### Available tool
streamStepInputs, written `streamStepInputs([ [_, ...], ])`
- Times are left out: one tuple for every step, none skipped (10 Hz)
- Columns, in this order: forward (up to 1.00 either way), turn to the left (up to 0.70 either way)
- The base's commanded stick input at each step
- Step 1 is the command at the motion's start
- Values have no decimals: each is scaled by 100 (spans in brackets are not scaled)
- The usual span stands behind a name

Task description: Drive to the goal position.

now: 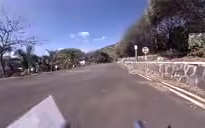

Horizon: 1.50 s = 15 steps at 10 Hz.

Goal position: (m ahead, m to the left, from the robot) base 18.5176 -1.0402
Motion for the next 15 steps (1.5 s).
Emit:
streamStepInputs([
  [50,-24],
  [50,-47],
  [50,-50],
  [50,-50],
  [50,-50],
  [50,-44],
  [50,-20],
  [50,0],
  [50,0],
  [50,0],
  [50,0],
  [50,0],
  [50,0],
  [50,-5],
  [50,-32],
])
